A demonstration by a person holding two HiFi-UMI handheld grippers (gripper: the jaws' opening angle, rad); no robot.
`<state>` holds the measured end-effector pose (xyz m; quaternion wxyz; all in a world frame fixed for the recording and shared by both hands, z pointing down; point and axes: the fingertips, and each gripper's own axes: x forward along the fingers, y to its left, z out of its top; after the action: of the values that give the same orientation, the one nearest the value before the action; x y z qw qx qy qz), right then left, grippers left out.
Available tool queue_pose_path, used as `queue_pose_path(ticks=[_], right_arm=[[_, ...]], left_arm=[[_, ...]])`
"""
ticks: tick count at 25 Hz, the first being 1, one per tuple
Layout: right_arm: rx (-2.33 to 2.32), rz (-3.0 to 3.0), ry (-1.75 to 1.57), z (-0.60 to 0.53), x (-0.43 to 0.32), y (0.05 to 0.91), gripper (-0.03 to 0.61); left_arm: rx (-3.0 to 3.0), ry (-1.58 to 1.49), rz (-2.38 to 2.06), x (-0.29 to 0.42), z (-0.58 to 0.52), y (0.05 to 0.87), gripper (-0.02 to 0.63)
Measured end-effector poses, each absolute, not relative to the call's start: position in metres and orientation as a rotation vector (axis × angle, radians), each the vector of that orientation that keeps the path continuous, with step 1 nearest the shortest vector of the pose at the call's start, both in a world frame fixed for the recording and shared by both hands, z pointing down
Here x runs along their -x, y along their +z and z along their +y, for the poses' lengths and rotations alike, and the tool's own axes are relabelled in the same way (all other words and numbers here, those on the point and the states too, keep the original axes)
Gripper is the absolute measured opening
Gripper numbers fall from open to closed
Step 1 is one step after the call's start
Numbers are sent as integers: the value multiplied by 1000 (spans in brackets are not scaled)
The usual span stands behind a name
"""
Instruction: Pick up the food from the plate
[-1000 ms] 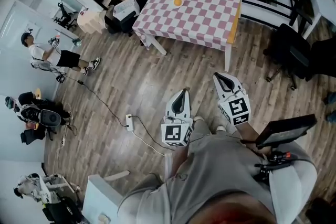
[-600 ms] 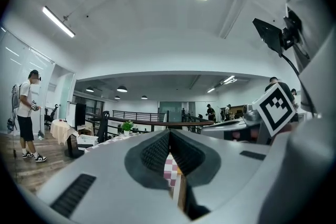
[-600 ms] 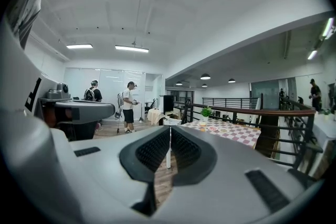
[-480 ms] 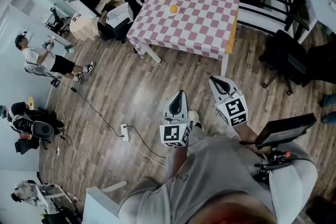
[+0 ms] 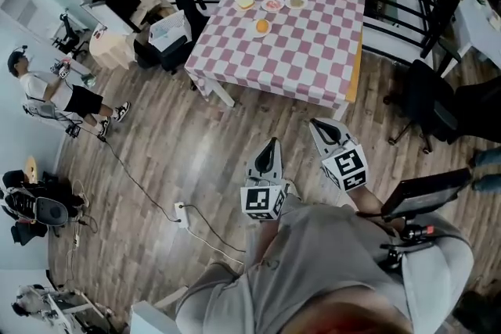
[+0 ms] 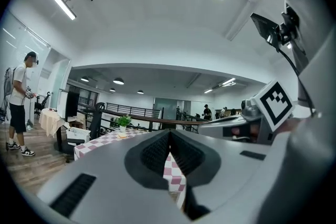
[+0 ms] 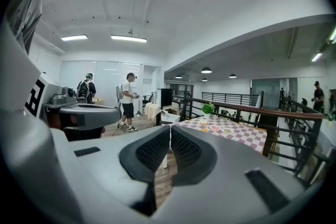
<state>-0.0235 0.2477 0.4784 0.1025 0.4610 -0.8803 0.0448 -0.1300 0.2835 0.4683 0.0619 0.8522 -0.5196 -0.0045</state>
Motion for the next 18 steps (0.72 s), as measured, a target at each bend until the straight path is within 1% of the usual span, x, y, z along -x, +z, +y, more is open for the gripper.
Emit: queue_pose_path(ticks=[9, 18], right_arm=[[-1434, -2559, 118, 170, 83, 480, 17], [-1528, -2421, 221, 133, 72, 506, 17]], left_arm=[[-2614, -24, -1500, 200, 198, 487, 10], [-2690, -7, -1427, 215, 134, 488, 11]])
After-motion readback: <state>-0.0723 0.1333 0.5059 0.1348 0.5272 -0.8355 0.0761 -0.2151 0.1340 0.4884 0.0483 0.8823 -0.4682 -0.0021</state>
